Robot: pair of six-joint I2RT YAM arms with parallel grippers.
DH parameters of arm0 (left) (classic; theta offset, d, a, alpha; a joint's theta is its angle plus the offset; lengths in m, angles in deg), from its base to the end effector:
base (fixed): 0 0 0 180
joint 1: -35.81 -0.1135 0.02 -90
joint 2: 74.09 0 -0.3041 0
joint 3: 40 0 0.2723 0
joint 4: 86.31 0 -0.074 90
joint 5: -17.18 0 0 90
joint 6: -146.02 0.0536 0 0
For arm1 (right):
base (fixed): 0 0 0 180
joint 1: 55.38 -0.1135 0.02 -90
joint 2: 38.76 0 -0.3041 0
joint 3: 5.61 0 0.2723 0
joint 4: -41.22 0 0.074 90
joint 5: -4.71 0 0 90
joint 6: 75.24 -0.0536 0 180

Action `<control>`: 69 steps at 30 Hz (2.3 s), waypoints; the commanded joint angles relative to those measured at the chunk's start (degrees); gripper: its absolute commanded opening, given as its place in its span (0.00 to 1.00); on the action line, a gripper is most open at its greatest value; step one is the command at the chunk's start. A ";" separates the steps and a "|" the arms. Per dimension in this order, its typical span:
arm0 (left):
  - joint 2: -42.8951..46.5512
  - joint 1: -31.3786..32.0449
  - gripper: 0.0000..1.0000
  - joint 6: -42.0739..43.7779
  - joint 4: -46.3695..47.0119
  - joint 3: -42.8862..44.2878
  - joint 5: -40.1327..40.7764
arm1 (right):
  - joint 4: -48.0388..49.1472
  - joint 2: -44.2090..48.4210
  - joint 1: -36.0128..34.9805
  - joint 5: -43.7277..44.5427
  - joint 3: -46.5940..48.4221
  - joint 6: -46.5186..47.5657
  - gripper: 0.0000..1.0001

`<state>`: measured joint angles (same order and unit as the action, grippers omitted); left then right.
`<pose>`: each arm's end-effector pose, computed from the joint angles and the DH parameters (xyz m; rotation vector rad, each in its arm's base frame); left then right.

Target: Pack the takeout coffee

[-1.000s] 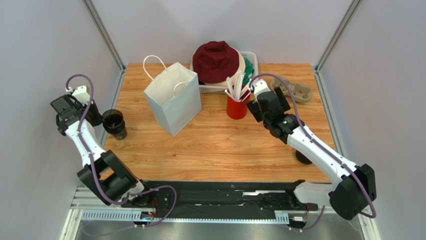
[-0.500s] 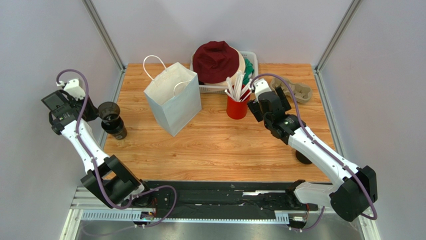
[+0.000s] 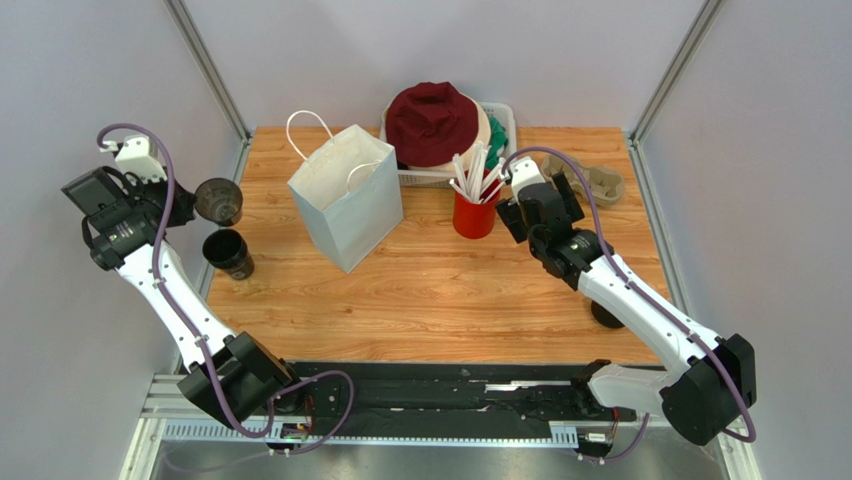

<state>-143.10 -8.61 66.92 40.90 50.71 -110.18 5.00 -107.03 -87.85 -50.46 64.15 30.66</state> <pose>0.2113 0.1615 0.4379 -0.2068 1.9837 -0.0731 0.2498 0.1227 0.3358 -0.5368 2.0235 -0.4854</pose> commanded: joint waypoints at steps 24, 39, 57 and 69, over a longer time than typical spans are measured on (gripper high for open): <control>7.75 28.24 0.08 16.25 -23.13 6.31 -9.66 | -4.46 7.01 11.55 -3.63 6.25 -4.12 0.94; 7.76 46.77 0.07 22.77 -29.91 3.24 -12.65 | -3.41 7.98 16.38 -7.84 3.26 -4.47 0.93; -17.37 75.88 0.05 13.28 -9.61 6.83 -7.55 | -3.06 7.80 22.18 -8.99 2.64 -6.23 0.93; -35.04 81.78 0.04 7.04 2.08 12.63 -7.20 | -2.53 6.48 22.89 -8.20 2.29 -5.62 0.93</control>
<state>-174.99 72.24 76.73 36.90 58.73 -116.85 0.90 -100.30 -65.29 -59.31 66.62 25.48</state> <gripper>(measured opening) 0.051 0.931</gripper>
